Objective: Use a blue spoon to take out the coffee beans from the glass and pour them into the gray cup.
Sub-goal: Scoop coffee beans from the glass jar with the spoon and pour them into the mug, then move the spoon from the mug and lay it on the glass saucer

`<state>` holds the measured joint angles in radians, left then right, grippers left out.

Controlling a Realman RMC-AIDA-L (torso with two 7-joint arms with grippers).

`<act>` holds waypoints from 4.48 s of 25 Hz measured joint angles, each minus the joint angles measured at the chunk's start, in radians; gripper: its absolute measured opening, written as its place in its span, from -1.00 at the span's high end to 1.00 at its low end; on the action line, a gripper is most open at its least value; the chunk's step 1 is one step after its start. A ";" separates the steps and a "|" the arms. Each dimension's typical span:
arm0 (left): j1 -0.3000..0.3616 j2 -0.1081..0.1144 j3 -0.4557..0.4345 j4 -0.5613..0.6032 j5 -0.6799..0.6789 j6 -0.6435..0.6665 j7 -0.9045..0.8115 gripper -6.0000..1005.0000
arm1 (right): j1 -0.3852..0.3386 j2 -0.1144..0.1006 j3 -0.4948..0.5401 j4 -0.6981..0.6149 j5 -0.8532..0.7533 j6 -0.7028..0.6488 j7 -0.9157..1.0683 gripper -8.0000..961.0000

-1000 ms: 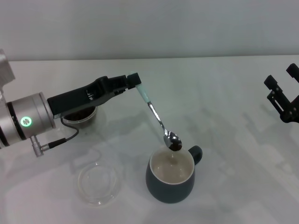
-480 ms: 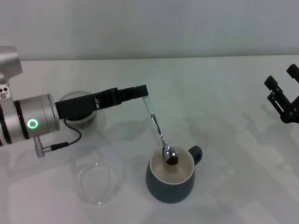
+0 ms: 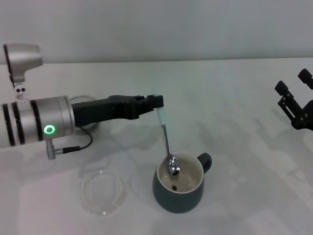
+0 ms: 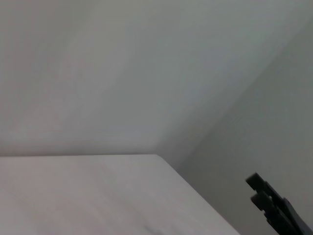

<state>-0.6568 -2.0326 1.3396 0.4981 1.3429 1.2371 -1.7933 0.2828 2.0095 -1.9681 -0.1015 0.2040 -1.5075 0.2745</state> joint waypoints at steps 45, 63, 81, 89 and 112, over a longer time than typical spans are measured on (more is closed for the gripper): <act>0.251 0.039 -0.342 0.121 0.140 0.195 -0.074 0.72 | 0.028 -0.003 0.008 -0.004 0.003 0.028 -0.005 -0.27; 0.262 0.047 -0.340 0.094 0.294 0.157 -0.061 0.72 | 0.019 0.000 0.008 -0.004 0.008 0.056 0.001 -0.27; 0.235 0.017 -0.333 0.058 0.338 0.081 -0.049 0.73 | 0.024 0.000 0.009 -0.003 0.008 0.062 0.002 -0.27; 0.221 0.014 -0.333 0.056 0.353 0.080 -0.049 0.73 | 0.026 0.000 0.009 -0.004 0.008 0.069 0.001 -0.27; 0.213 0.011 -0.333 0.032 0.385 0.061 -0.050 0.54 | 0.027 0.000 0.004 -0.004 0.005 0.070 0.002 -0.27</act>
<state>-0.4436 -2.0216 1.0062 0.5299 1.7280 1.2985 -1.8430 0.3099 2.0094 -1.9642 -0.1058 0.2086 -1.4373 0.2761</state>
